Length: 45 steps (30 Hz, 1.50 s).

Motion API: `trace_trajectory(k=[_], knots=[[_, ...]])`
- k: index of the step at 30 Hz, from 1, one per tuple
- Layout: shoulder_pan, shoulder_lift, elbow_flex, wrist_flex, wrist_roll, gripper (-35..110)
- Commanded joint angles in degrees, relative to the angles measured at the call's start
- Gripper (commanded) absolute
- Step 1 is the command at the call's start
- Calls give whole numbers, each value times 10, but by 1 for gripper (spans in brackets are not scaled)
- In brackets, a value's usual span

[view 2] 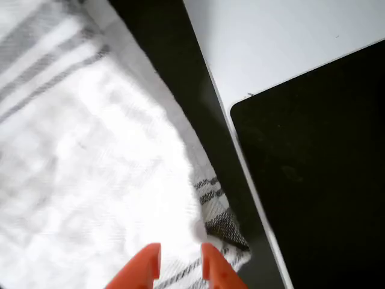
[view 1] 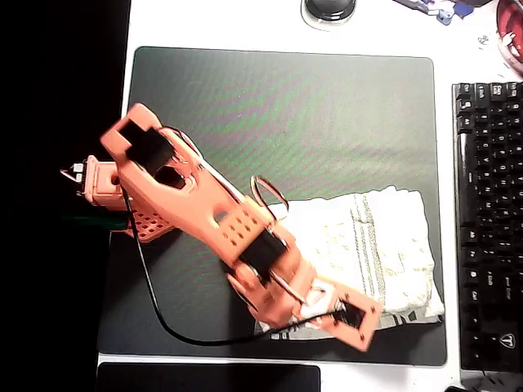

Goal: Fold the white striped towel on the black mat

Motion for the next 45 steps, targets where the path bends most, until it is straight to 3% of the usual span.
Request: trace_trajectory(k=[1,11,18,29,35,38,45], knots=[[-37,79,2,36,4,9],[-168,243,189,113,27,10],[-238,234,300,106,25,14],[-249,125,401,-100,-19,17],[-276,58,438,-186,-10,7],[-288,48,450,-200,-15,0],[-316,100,454,-183,6,0]])
